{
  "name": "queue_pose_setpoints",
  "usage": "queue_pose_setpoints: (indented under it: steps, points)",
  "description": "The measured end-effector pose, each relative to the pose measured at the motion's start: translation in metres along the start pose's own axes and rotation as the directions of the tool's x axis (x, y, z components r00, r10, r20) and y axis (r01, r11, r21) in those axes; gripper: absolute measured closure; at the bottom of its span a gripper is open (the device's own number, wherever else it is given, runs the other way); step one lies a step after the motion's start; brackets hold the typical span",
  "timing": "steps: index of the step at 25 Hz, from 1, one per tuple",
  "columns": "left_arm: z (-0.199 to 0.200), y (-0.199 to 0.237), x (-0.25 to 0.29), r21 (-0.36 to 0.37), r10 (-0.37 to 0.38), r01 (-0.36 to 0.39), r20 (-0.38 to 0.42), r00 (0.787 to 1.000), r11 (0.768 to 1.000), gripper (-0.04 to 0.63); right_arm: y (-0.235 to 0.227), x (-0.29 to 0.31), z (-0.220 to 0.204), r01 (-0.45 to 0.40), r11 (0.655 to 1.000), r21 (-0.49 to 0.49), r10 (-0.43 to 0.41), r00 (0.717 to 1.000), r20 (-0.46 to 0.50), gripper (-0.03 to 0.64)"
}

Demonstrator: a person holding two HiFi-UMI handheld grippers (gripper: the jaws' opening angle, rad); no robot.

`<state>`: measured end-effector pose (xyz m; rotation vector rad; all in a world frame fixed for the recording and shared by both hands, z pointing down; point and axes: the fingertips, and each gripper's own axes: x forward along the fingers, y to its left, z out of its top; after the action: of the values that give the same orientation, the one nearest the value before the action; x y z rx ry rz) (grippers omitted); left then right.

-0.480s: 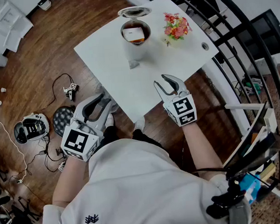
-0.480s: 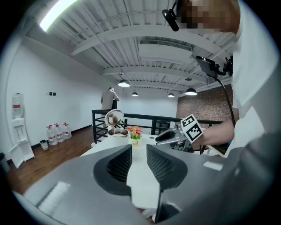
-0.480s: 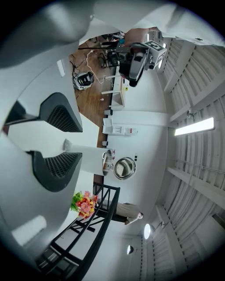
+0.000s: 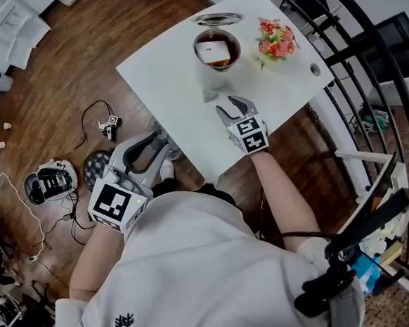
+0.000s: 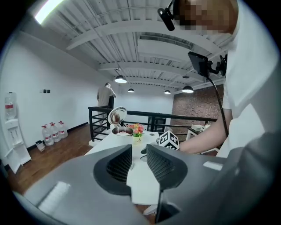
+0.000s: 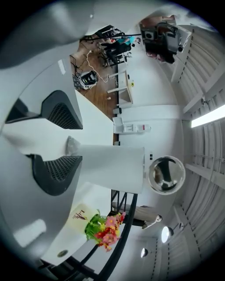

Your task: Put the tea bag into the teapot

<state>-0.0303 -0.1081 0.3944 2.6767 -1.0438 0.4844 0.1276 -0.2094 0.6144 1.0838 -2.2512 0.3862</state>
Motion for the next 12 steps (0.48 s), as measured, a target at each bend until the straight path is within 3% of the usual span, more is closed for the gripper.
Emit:
queue_pose_setpoints:
  steps: [12]
  points:
    - [-0.018, 0.042, -0.031, -0.054, 0.038, -0.041, -0.052, 0.998, 0.998, 0.515, -0.009, 0.104, -0.033, 0.057, 0.995, 0.085, -0.044, 0.988, -0.149, 0.424]
